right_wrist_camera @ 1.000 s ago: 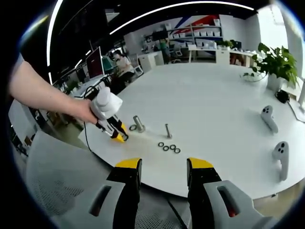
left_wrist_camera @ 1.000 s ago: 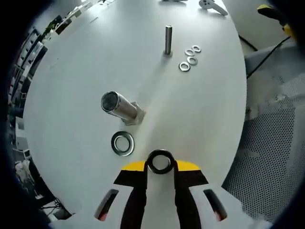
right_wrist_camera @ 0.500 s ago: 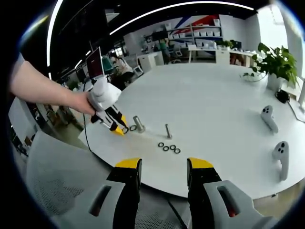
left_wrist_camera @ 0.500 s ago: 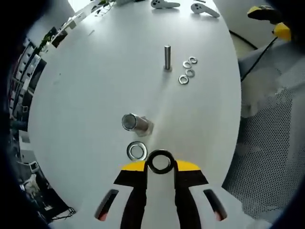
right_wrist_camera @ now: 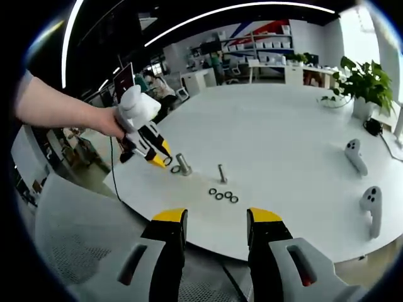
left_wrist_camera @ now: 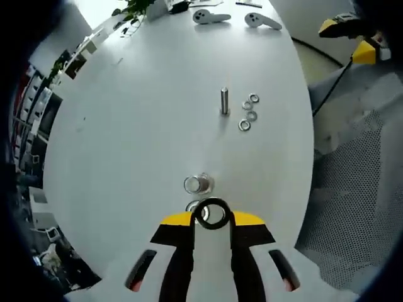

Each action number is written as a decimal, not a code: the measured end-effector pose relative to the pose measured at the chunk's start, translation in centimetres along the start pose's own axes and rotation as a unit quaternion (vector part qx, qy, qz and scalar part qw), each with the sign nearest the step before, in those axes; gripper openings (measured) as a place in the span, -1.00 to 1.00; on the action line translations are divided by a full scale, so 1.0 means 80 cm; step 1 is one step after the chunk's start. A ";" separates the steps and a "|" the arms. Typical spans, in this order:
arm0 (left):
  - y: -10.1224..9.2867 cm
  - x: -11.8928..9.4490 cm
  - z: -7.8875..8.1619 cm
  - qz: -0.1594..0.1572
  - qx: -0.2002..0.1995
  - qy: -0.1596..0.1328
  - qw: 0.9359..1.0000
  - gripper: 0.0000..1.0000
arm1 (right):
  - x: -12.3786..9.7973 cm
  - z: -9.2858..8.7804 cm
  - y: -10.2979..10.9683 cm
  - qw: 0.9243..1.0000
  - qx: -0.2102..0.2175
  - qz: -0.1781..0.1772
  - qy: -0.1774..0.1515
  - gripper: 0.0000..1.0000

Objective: Place the washer onto the threaded stud by aligning its center hole with the stud, sliding it down to the base, and recovering from edge contact or off-axis alignment until the washer reaches the visible bottom stop.

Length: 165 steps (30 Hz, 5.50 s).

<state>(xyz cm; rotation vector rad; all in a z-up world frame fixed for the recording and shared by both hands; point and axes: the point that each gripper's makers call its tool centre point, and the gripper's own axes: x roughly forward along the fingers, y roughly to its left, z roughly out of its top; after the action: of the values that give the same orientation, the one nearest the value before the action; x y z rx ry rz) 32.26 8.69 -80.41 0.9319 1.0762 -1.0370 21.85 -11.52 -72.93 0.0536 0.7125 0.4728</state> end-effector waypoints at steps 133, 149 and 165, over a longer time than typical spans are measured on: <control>-0.017 -0.016 -0.072 0.058 -0.194 -0.064 0.977 -0.46 | 0.002 -0.006 0.010 0.999 -0.029 0.019 0.018 -0.22; -0.003 0.007 -0.068 0.045 -0.184 -0.030 0.981 -0.41 | 0.002 -0.002 0.010 1.000 -0.020 0.018 0.009 -0.22; 0.024 0.065 -0.049 0.018 -0.190 -0.018 0.982 -0.34 | 0.002 -0.005 0.007 1.000 -0.011 0.011 0.012 -0.22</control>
<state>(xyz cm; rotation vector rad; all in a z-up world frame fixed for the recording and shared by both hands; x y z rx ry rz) 33.95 11.92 -86.12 0.6194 1.1717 -0.7790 21.49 -11.01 -73.19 0.0355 0.7303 0.5019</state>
